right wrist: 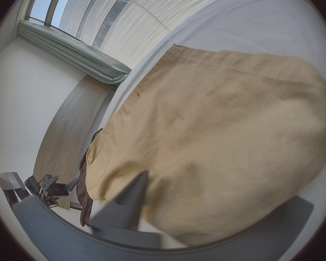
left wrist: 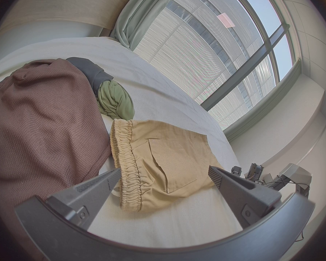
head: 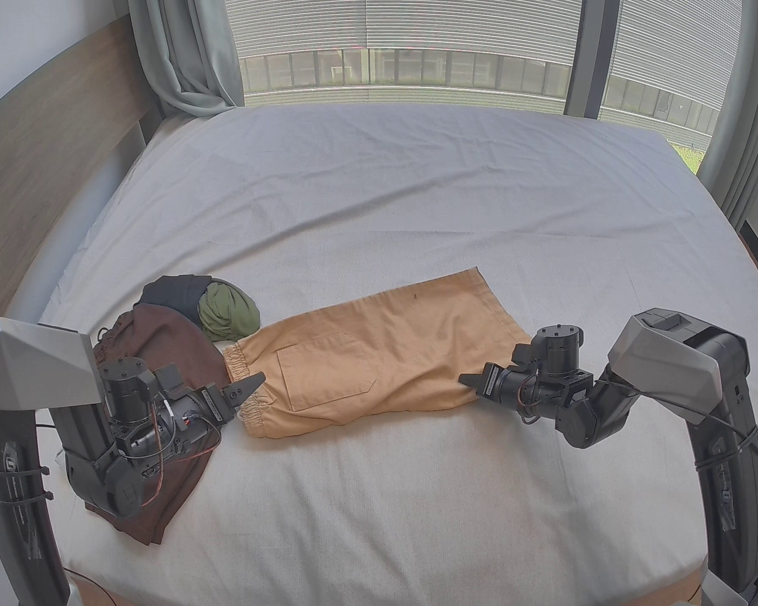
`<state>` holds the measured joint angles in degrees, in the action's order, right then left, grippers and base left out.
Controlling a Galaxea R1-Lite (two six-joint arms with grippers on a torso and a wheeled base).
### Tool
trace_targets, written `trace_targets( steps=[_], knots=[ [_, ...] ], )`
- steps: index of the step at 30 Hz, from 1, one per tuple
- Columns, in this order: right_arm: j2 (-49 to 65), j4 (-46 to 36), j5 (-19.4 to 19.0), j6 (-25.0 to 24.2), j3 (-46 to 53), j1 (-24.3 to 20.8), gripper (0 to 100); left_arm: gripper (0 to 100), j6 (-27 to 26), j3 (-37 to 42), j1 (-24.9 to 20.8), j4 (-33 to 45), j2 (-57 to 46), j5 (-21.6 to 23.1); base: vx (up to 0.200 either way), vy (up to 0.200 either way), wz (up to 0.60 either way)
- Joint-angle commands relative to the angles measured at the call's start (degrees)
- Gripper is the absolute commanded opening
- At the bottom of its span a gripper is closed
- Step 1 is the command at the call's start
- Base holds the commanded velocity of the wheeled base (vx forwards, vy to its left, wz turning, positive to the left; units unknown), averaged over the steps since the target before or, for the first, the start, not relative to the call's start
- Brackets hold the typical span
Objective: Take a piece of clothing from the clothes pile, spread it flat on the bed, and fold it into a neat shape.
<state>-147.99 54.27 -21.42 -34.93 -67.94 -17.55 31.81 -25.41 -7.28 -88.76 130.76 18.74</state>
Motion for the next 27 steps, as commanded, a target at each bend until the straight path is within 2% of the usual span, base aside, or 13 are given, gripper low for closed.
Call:
trace_targets(
  steps=[1,7,15,20,25,27],
  knots=[
    [1.7,0.0,-0.1,0.5,2.8,0.0,0,100,0.1,0.0,0.0,0.0,0.6,0.0,0.000,0.000,0.00],
    [7.6,-0.7,-0.1,3.7,8.1,0.2,0,100,0.3,0.1,0.0,0.1,1.7,0.2,0.000,0.000,0.00],
    [15.4,-0.9,-0.1,10.1,21.7,2.0,0,100,0.4,0.1,-1.0,0.0,4.1,0.8,0.000,0.000,0.00],
    [16.7,-0.2,-0.1,13.3,28.7,3.8,0,100,0.4,0.1,-1.7,0.0,4.2,3.6,0.000,0.000,0.00],
    [16.0,0.1,0.0,15.0,30.3,5.0,0,100,0.1,-0.7,-1.8,-0.3,5.4,3.9,0.000,0.000,0.00],
    [16.0,0.1,-0.1,14.9,30.5,5.1,0,100,-0.1,-0.5,-2.1,-0.3,5.6,5.6,0.000,0.000,0.00]
  ],
)
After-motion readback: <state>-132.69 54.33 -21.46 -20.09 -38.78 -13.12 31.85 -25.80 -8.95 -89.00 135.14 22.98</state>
